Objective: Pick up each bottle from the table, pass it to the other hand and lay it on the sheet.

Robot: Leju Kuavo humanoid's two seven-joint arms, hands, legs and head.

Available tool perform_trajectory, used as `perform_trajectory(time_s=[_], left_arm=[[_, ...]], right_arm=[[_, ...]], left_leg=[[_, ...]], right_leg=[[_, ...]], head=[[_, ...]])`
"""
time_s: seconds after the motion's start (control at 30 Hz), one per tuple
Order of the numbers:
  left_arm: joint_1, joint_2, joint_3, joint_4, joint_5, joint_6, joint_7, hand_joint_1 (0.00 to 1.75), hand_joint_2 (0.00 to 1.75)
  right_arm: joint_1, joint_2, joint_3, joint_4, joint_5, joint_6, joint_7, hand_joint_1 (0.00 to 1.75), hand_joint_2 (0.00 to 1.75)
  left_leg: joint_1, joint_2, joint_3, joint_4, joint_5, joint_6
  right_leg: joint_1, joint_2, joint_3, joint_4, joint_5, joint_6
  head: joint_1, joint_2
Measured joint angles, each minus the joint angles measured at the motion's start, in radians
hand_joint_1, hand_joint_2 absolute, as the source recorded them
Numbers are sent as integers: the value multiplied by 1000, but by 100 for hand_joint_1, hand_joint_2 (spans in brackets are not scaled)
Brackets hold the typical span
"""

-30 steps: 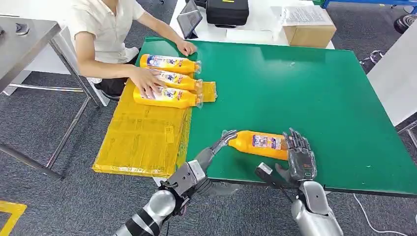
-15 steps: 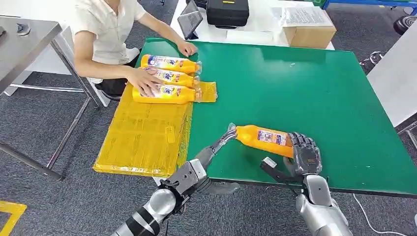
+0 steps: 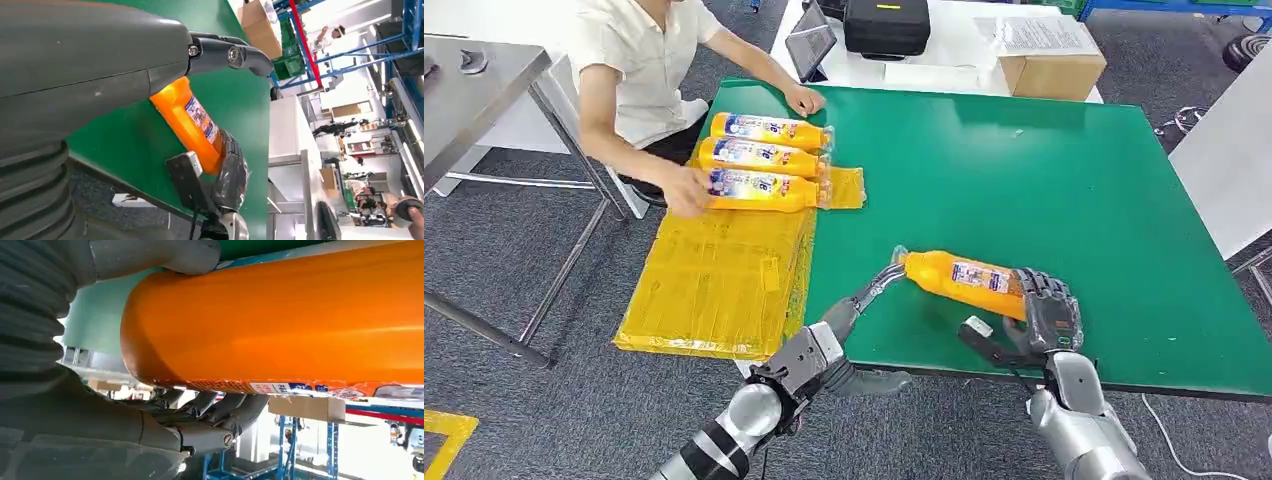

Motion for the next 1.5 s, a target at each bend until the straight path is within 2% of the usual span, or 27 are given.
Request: perform_trajectory(time_s=[0.13, 0.33, 0.43, 0.57, 0.73, 0.77, 0.9, 1.1, 1.23, 1.33, 1.37, 1.5], left_arm=[[0, 0, 0, 0, 2, 0, 0, 0, 175], [0, 0, 0, 0, 2, -1, 0, 0, 175], [0, 0, 0, 0, 2, -1, 0, 0, 175], [2, 0, 2, 0, 16, 3, -19, 0, 175], [32, -17, 27, -12, 25, 134, -124, 0, 175], [42, -21, 35, -19, 36, 162, -147, 0, 175], [87, -29, 71, -69, 137, 233, -229, 0, 175], [156, -36, 154, -117, 345, 336, -195, 0, 175], [198, -35, 185, -109, 464, 288, -147, 0, 175], [213, -35, 195, -103, 627, 132, -41, 0, 175], [219, -34, 196, -102, 683, 73, 1, 0, 175], [228, -30, 196, -100, 752, -20, 24, 0, 175]], right_arm=[[1, 12, -16, 0, -151, 34, -112, 145, 175], [0, 18, -24, -2, -162, 39, -119, 147, 175], [1, 20, -27, -2, -169, 40, -123, 134, 175], [7, 28, -35, -13, -264, 53, -192, 131, 175], [48, 50, -37, -66, -368, 20, -267, 133, 175], [59, 54, -37, -80, -387, 15, -276, 138, 175], [101, 70, -36, -147, -454, 2, -293, 129, 175], [177, 84, -43, -261, -475, -4, -281, 124, 175], [216, 92, -55, -320, -488, -4, -292, 124, 175], [220, 98, -52, -339, -519, -4, -301, 115, 175], [217, 101, -46, -341, -526, -4, -305, 105, 175], [212, 110, -26, -348, -553, -4, -315, 105, 175]], left_leg=[[0, 1, 0, 0, 0, 0], [0, 1, 0, 0, 0, 0], [1, 2, 1, 0, 0, 0], [1, 2, 0, 0, 0, 0], [1, 2, 0, 0, 0, 0], [1, 2, -1, 0, 0, 0], [1, 2, -3, 0, 0, 0], [1, 0, -5, 0, 0, 0], [0, 0, -7, 0, 0, 0], [0, 0, -8, 0, 0, 0], [0, 0, -8, 0, 0, 0], [0, 0, -8, 0, 0, 0]], right_leg=[[0, 0, 0, 0, 0, 0], [0, 1, 0, 0, 0, 0], [1, 1, 0, 0, 0, 0], [1, 1, 0, 0, 0, 0], [1, 1, -1, 0, 0, 0], [1, 1, -1, 0, 0, 0], [1, 1, -2, 0, 0, 0], [1, 0, -4, 0, -1, 0], [0, 0, -6, 0, 0, 0], [0, 0, -6, 0, 0, 0], [0, 0, -7, 0, 0, 0], [0, 0, -7, 0, 0, 0]], head=[[0, 0], [0, 0], [0, 0], [0, 0], [0, 0], [0, 0], [0, 0], [0, 0], [0, 0], [0, 0], [0, 0], [0, 0]])
